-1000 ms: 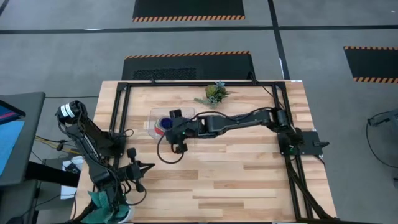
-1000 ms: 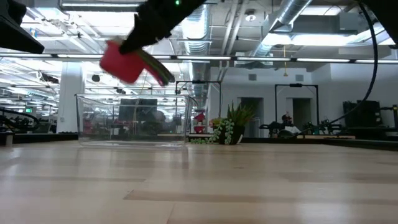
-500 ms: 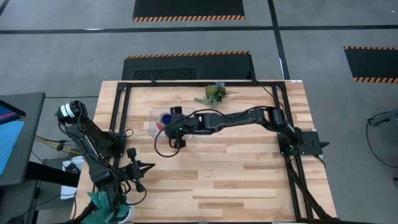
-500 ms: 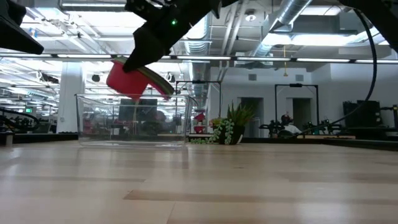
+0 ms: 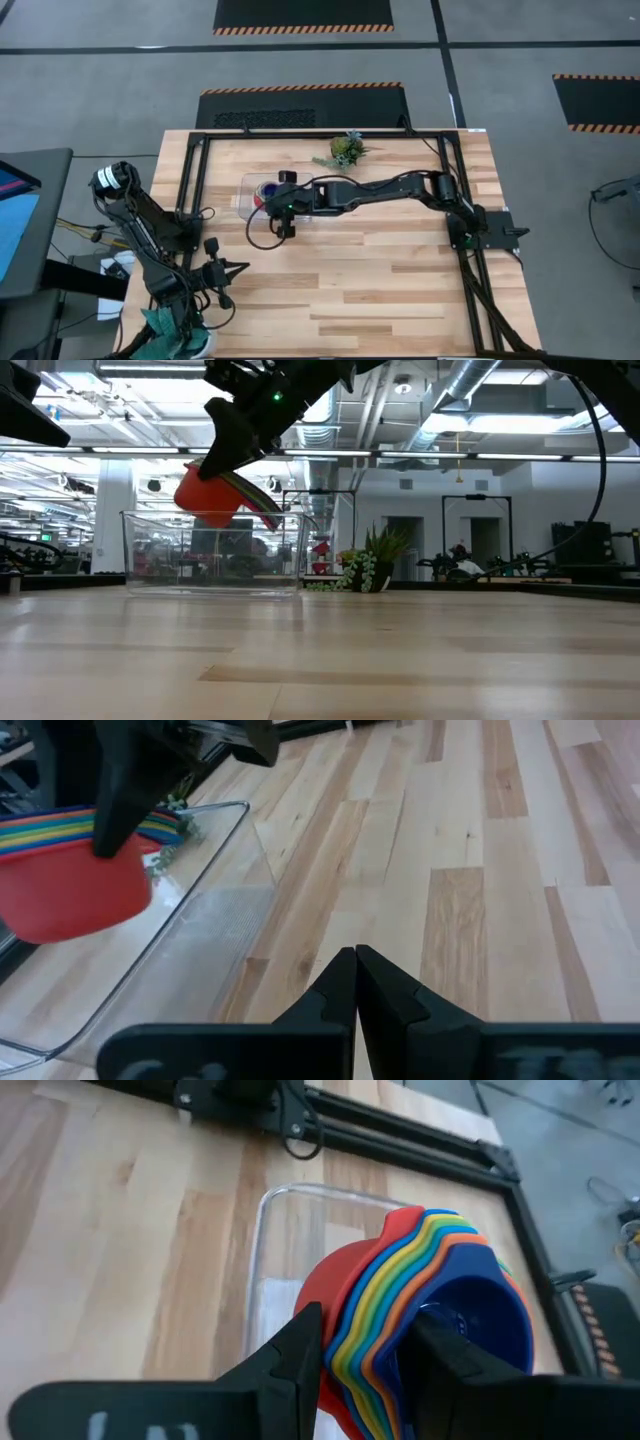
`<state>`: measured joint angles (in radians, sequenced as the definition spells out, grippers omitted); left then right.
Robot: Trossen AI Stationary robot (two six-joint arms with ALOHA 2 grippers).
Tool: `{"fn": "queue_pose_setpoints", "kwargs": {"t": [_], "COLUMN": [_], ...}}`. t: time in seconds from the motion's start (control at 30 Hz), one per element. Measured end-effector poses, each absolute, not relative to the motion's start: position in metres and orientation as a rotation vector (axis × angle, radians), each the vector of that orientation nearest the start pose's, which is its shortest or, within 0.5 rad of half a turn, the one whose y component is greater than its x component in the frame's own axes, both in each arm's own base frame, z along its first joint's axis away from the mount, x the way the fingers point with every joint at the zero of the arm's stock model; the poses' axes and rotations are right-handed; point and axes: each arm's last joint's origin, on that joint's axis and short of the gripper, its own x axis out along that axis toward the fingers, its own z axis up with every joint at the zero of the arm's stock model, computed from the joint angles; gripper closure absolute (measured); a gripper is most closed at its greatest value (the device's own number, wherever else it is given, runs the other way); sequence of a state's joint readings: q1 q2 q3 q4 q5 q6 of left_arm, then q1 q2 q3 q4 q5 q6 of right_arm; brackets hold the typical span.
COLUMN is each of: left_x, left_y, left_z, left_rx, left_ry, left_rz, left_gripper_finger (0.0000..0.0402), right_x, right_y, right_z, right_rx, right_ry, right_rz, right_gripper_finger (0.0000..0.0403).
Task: Nest measuring cups in basket
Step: Put the stacked measuring cups into the transparent bin
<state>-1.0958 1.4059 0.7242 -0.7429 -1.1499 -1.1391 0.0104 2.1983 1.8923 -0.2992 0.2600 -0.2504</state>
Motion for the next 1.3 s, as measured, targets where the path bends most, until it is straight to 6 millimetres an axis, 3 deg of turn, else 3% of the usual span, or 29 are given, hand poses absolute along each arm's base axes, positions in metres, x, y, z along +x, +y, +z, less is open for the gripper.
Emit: {"fn": "queue_pose_setpoints", "kwargs": {"t": [0.63,0.87,1.3], "left_x": [0.122,0.122,0.123], "left_y": [-0.181,-0.181,-0.182], "left_z": [0.177,0.177,0.177], "left_rx": [0.168,0.162,0.159], "left_ry": [0.486,0.484,0.487], "left_rz": [0.337,0.337,0.329], "left_gripper_finger": [0.0401,0.0401,0.0401], "right_x": [0.502,0.509,0.509], "right_y": [-0.001,-0.001,-0.006], "right_z": [0.241,0.216,0.210], "right_rx": [-0.258,-0.225,-0.222], "right_ry": [0.685,0.721,0.750], "right_rz": [-0.179,-0.187,-0.194], "right_gripper_finger": [0.0278,0.0278,0.0277]}}
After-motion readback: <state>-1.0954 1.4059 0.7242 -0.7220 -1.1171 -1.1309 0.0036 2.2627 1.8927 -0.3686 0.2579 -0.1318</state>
